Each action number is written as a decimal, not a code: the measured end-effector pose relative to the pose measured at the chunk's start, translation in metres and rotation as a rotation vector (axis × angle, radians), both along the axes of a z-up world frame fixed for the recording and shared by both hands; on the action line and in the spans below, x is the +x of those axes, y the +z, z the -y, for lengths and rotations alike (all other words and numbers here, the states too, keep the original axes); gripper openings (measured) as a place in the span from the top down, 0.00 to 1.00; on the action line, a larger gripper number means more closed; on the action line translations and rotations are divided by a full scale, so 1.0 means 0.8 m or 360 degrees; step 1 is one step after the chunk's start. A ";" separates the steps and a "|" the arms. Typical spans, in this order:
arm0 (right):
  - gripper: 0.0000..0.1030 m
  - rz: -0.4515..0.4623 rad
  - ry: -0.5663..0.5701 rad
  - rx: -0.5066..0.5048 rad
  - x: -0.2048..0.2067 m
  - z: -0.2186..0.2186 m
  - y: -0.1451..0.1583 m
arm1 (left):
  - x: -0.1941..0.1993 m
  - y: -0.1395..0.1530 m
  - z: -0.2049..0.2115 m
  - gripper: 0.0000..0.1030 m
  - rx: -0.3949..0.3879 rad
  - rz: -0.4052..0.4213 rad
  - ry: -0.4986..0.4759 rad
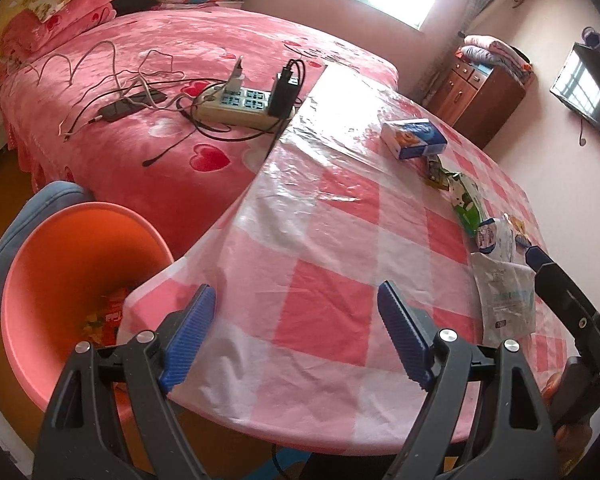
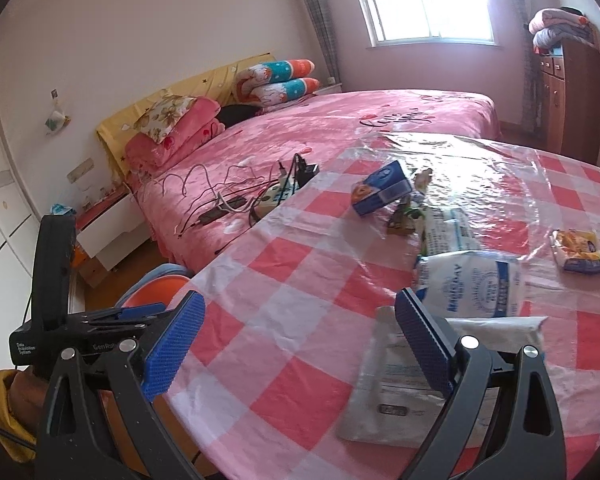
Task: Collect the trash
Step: 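Move both open tools back over the table toward the remaining trash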
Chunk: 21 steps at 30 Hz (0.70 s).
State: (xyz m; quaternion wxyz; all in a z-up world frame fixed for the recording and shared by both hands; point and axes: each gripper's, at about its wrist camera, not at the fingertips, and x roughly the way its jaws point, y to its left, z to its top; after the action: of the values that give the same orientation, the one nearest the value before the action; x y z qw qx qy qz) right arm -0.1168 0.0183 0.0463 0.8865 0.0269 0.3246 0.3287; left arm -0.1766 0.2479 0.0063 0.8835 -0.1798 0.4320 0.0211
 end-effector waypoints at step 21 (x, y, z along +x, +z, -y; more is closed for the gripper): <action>0.08 -0.0078 -0.0366 0.0154 0.062 0.125 0.000 | 0.039 0.051 0.044 0.16 0.0230 0.0150 0.0015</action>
State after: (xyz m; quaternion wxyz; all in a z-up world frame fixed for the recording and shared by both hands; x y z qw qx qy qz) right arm -0.0670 -0.0813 0.0461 0.9078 0.1148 0.3247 0.2395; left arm -0.1455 0.2124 0.0472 0.9134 -0.1184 0.3864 0.0480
